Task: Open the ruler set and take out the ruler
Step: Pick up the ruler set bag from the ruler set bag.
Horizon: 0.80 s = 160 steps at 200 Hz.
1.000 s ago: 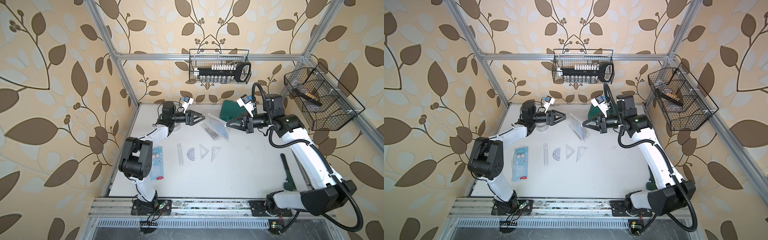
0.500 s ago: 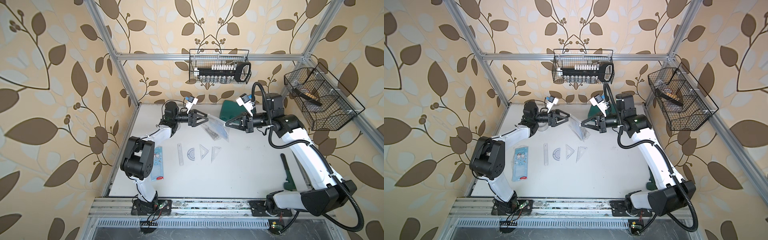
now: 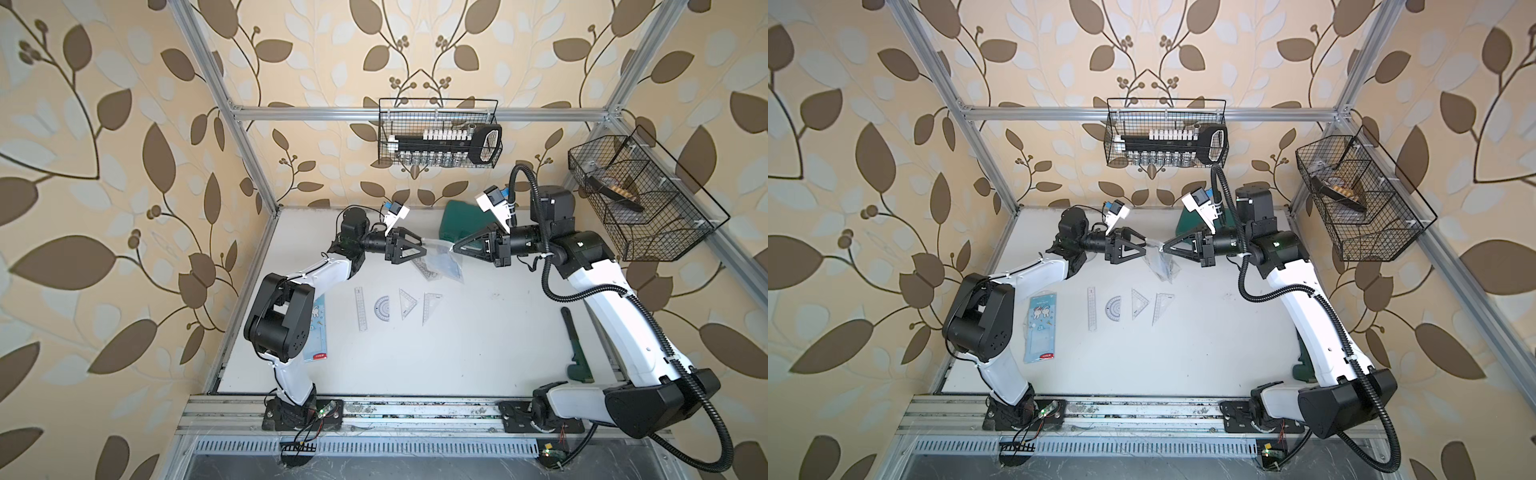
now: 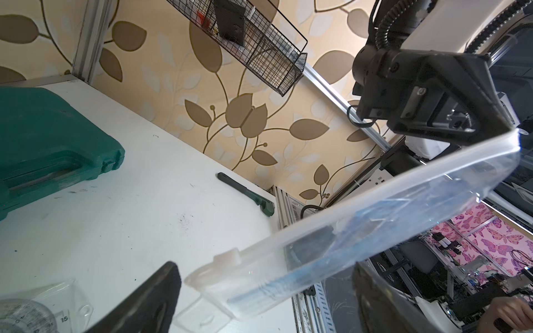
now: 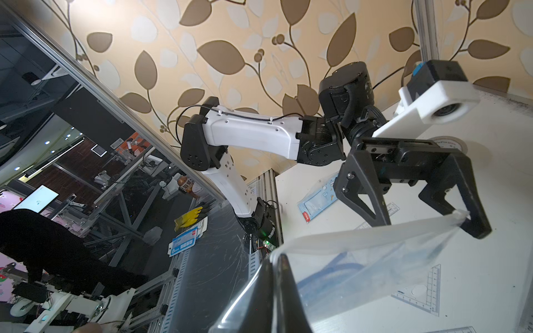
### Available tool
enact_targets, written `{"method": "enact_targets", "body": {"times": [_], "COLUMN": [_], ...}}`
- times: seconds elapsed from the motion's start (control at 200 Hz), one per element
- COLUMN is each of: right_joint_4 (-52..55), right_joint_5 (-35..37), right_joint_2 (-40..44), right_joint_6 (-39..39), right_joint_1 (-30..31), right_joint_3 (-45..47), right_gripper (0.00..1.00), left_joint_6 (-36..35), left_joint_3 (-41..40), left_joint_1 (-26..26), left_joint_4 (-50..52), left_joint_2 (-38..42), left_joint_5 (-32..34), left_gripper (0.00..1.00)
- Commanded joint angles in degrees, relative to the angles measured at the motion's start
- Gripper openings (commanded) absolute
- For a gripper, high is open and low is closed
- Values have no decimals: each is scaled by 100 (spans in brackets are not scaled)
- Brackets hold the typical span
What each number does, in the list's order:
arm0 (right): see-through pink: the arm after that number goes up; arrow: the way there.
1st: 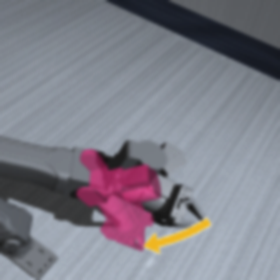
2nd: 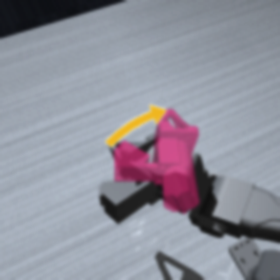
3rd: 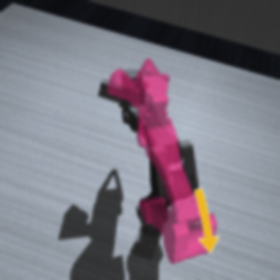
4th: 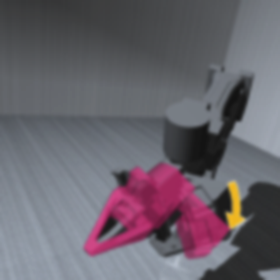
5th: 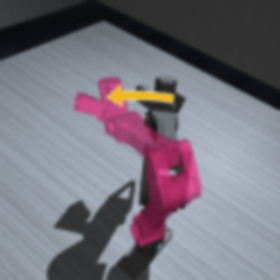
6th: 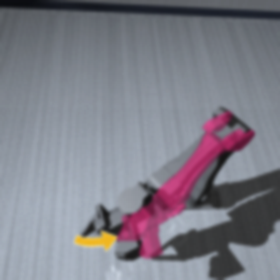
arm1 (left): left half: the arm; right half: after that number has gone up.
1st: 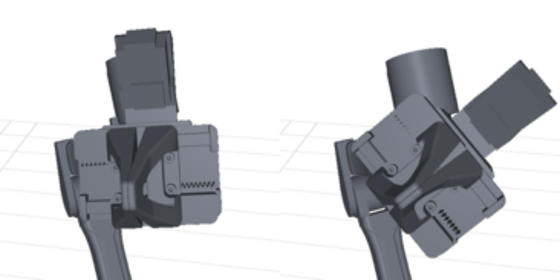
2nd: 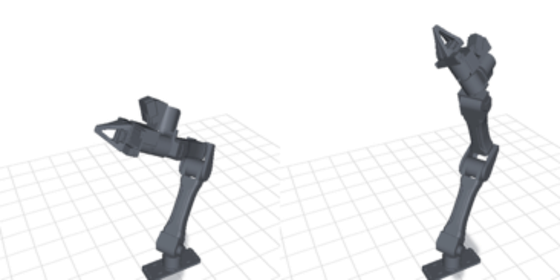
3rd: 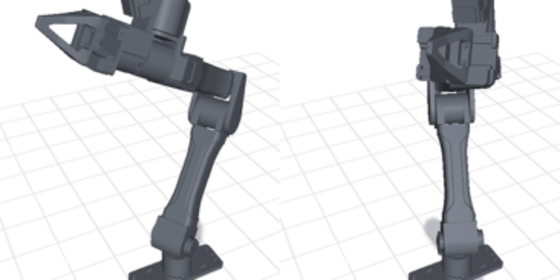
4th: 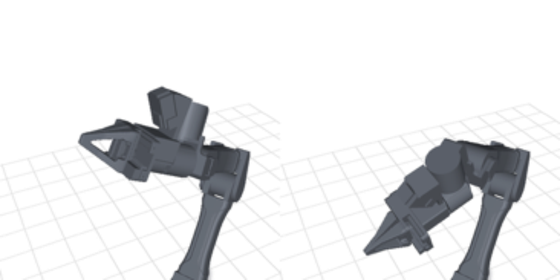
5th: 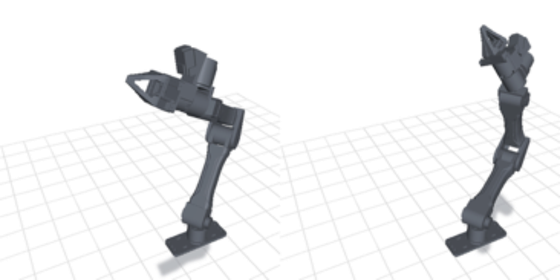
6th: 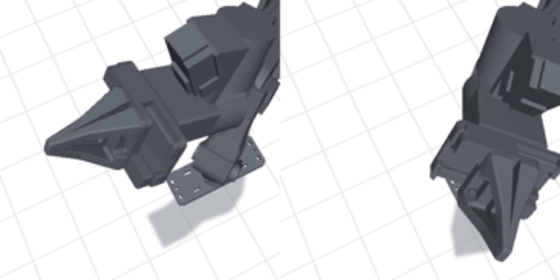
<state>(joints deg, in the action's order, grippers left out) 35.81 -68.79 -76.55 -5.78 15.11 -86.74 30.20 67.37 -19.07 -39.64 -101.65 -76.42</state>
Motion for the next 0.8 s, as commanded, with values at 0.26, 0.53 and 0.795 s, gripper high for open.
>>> {"method": "enact_targets", "body": {"times": [0.26,0.53,0.795], "right_joint_4": [-101,181,470], "right_joint_5": [-33,115,274], "right_joint_2": [122,104,162], "right_joint_6": [17,237,434], "right_joint_1": [19,-28,-281], "right_joint_3": [-286,-274,-268], "right_gripper": [0,0,0], "left_joint_6": [464,1422,1674], "left_joint_3": [-39,-14,-190], "left_joint_1": [9,17,61], "left_joint_4": [-1019,-2272,-2606], "left_joint_2": [-40,-222,-246], "left_joint_5": [-131,-117,-105], "left_gripper": [88,74,69]}}
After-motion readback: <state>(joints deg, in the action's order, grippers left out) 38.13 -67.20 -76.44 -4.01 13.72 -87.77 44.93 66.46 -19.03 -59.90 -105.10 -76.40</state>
